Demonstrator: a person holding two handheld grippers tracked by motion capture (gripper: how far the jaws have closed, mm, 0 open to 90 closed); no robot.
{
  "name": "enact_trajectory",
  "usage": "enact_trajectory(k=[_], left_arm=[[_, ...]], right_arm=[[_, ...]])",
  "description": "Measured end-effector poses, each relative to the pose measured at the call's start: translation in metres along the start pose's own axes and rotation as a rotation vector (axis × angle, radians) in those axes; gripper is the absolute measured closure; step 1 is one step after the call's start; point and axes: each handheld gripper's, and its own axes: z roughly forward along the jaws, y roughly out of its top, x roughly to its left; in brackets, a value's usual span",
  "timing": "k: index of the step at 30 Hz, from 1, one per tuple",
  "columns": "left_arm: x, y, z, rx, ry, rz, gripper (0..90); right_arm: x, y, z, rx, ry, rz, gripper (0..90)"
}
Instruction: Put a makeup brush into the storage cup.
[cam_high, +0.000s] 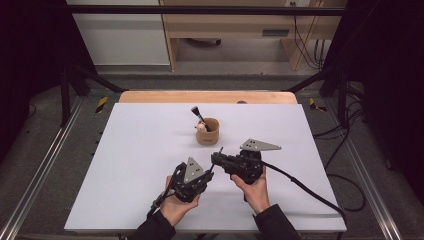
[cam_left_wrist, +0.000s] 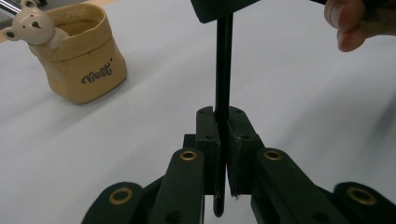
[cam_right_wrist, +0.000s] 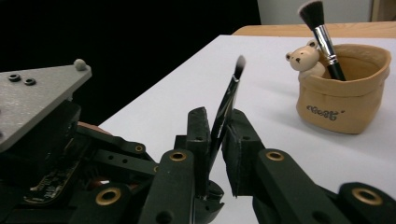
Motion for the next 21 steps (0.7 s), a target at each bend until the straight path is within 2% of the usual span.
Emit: enact_trajectory(k=[7, 13, 18, 21], left_arm=[[-0.001, -0.0004, 0.0004, -0.002, -0.006, 0.006, 84.4], [-0.0008, -0.0007, 0.0007, -0.002, -0.013, 0.009, 83.3], [0.0021, -0.0005, -0.0022, -0.016, -0.035, 0.017, 76.8], [0.0048, -0.0006, -0.0051, -0.029, -0.059, 0.023, 70.0]], right_arm=[[0.0011, 0.0, -0.0008, 0.005, 0.033, 0.0, 84.6], [0.0014, 0.0001, -0.0017, 0.013, 0.043, -0.009, 84.9], [0.0014, 0.0011, -0.0038, 0.014, 0.032, -0.026, 84.9], [0.0015, 0.0019, -0.0057, 0.013, 0.024, -0.04, 84.8]])
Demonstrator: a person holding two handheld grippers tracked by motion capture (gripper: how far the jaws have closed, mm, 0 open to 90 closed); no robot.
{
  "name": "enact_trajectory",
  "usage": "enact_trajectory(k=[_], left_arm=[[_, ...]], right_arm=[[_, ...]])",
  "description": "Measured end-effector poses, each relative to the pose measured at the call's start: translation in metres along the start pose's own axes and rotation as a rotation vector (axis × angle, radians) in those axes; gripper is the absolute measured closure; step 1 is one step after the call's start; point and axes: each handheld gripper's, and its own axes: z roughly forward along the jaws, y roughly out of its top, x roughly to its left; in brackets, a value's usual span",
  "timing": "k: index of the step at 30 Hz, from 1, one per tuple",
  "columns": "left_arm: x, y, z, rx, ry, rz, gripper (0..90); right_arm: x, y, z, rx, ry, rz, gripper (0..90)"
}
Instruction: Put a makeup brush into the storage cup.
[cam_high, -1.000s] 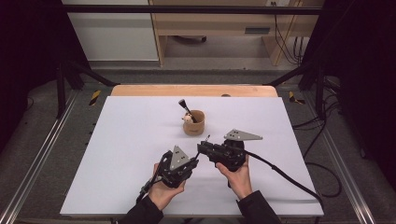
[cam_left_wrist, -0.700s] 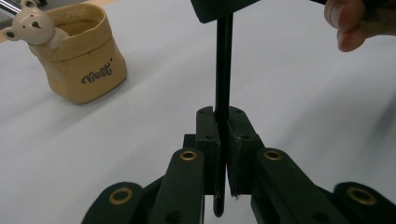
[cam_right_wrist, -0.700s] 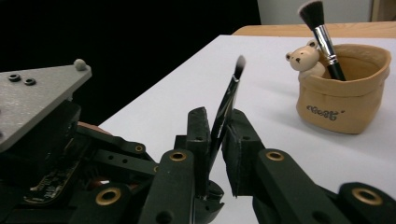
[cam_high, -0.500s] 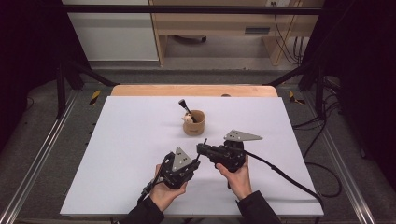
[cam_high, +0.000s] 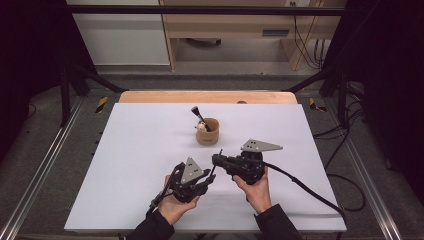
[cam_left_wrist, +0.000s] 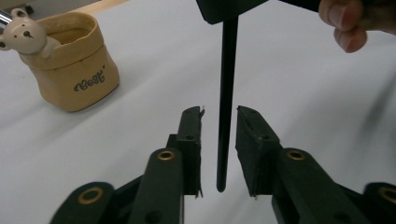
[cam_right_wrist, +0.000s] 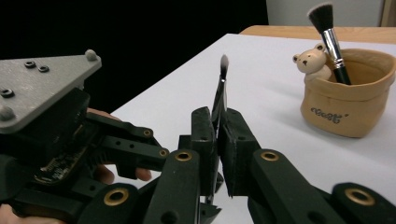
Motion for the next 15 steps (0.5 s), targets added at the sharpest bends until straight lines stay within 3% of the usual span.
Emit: enact_trajectory(k=[8, 15], left_arm=[[0.01, -0.001, -0.008, -0.024, -0.023, -0.005, 50.4], [0.02, -0.002, -0.016, -0.047, -0.022, -0.002, 40.4]], right_arm=[[-0.004, 0.001, -0.005, -0.008, -0.029, -0.018, 84.8], [-0.01, 0.002, -0.011, -0.016, -0.058, -0.024, 84.8]])
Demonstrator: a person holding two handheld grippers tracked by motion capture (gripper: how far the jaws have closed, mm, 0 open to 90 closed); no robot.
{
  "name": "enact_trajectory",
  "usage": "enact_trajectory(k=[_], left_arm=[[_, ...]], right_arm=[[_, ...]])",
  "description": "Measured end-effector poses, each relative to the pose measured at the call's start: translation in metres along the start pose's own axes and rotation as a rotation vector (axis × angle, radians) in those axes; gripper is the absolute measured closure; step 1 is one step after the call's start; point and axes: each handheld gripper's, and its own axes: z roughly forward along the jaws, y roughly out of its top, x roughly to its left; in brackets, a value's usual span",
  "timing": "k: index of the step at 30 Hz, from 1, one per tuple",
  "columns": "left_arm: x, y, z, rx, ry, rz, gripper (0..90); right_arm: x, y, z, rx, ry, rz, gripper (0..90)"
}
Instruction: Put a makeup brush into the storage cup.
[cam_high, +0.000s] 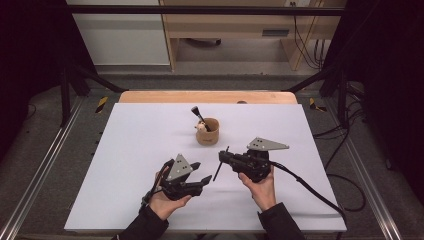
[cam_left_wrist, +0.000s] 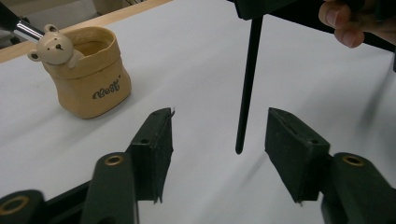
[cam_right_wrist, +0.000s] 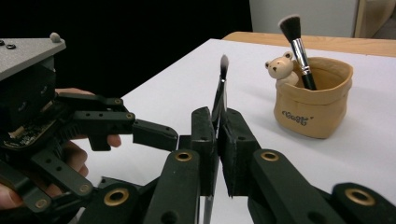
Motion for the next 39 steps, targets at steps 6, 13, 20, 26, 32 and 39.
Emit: enact_trajectory(k=[6, 13, 20, 26, 32, 39], left_arm=[[0.007, -0.001, -0.006, -0.013, 0.013, 0.0, 28.9], [0.018, -0.002, -0.015, -0.025, 0.019, -0.012, 19.2], [0.029, -0.002, -0.025, -0.044, 0.019, -0.025, 15.4], [0.037, 0.0, -0.03, -0.053, 0.033, -0.026, 13.5], [0.044, -0.005, -0.04, -0.048, 0.057, -0.014, 12.3], [0.055, -0.012, -0.051, -0.051, 0.083, -0.026, 11.0]], right_arm=[[-0.004, 0.002, -0.005, -0.009, -0.016, -0.003, 84.9], [-0.007, 0.004, -0.01, -0.014, -0.042, -0.024, 84.9], [-0.008, 0.006, -0.013, -0.013, -0.062, -0.04, 84.9], [-0.01, 0.007, -0.013, -0.013, -0.077, -0.051, 84.9], [-0.013, 0.011, -0.016, -0.018, -0.09, -0.054, 84.9], [-0.018, 0.016, -0.018, -0.033, -0.099, -0.049, 84.9]])
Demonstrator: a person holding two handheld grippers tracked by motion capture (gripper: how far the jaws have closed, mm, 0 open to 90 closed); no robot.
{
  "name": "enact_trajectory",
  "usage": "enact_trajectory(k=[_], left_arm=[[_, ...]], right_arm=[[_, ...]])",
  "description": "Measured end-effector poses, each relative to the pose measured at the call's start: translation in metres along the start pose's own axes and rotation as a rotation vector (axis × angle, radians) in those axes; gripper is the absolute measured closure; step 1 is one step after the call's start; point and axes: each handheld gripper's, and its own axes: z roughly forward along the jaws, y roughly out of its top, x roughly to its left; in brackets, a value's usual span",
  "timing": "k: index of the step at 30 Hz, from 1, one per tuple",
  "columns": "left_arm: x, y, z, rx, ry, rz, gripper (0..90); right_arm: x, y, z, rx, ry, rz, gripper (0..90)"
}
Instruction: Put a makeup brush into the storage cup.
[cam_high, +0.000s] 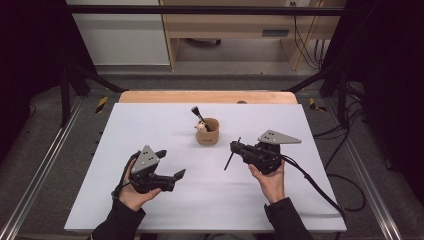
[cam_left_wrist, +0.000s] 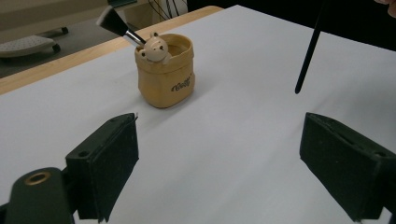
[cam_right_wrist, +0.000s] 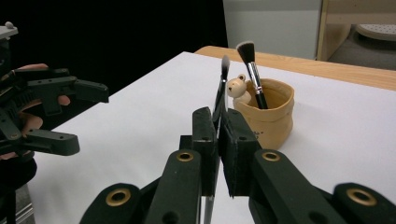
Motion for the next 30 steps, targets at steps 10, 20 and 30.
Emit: enact_trajectory(k=[10, 20, 30], left_arm=[[0.014, -0.009, -0.01, -0.008, 0.024, -0.023, 9.5], [0.027, -0.014, -0.02, -0.01, 0.063, -0.031, 8.6], [0.033, -0.019, -0.025, -0.011, 0.078, -0.038, 7.9]], right_arm=[[-0.005, 0.008, -0.004, -0.006, -0.021, -0.01, 84.9], [-0.003, 0.018, -0.007, -0.015, -0.03, -0.036, 84.9], [-0.001, 0.029, -0.005, -0.021, -0.038, -0.054, 84.9]])
